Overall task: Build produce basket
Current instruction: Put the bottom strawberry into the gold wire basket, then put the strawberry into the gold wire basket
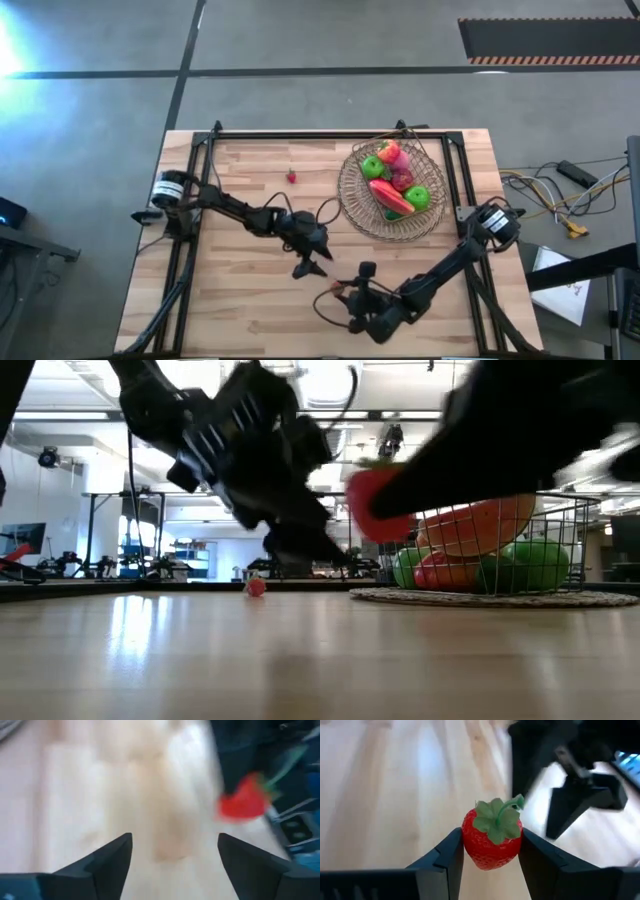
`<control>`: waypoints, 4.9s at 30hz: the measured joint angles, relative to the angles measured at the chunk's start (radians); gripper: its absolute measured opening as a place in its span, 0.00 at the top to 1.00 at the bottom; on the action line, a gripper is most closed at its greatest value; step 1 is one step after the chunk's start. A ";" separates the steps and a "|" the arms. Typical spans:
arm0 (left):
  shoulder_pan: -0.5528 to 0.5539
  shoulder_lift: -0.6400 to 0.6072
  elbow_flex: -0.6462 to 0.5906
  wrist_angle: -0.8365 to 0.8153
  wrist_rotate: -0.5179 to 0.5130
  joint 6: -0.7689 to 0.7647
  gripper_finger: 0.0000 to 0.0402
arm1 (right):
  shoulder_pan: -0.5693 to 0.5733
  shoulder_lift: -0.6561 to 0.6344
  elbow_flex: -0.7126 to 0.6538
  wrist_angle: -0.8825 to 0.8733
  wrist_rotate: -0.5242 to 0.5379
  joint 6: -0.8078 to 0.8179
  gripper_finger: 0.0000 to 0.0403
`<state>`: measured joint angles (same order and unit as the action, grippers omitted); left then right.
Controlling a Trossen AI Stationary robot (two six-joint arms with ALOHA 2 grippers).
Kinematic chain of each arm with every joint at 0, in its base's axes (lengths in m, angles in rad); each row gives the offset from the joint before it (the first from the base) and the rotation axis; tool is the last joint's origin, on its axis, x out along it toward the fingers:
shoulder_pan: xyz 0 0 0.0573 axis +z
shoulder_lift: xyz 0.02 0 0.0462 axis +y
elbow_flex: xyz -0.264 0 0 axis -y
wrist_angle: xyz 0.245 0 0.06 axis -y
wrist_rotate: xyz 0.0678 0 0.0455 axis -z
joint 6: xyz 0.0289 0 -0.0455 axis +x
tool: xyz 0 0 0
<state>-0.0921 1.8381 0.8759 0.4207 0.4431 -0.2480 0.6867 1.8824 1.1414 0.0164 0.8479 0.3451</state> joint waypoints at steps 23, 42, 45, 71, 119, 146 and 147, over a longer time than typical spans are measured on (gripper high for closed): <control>-0.111 0.004 -0.130 0.233 -0.376 0.001 0.27 | 0.032 -0.406 -0.001 -1.072 0.089 1.045 0.64; -0.118 0.005 -0.147 0.253 -0.396 0.002 0.27 | -0.858 -0.774 -0.248 -0.991 -0.245 0.573 0.63; -0.118 0.005 -0.147 0.253 -0.397 0.002 0.27 | -0.933 -0.768 -0.290 -0.856 -0.249 0.505 0.63; -0.119 0.005 -0.147 0.252 -0.396 -0.002 0.27 | -1.073 -0.665 -0.355 -0.717 -0.281 0.381 0.42; 0.110 -0.844 -0.484 -0.431 -0.920 -0.156 0.27 | 0.056 -0.130 -0.122 0.153 0.121 0.055 0.43; 0.479 -0.140 -0.173 -0.197 -0.854 -0.192 0.27 | 0.086 0.013 0.177 -0.438 0.237 0.345 0.43; 0.479 -0.130 -0.159 -0.204 -0.855 -0.191 0.27 | 0.086 0.013 0.173 -0.438 0.237 0.349 0.43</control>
<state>0.3874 1.7080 0.7167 0.2169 -0.4120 -0.4389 0.7723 1.8950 1.3148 -0.4211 1.0851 0.6937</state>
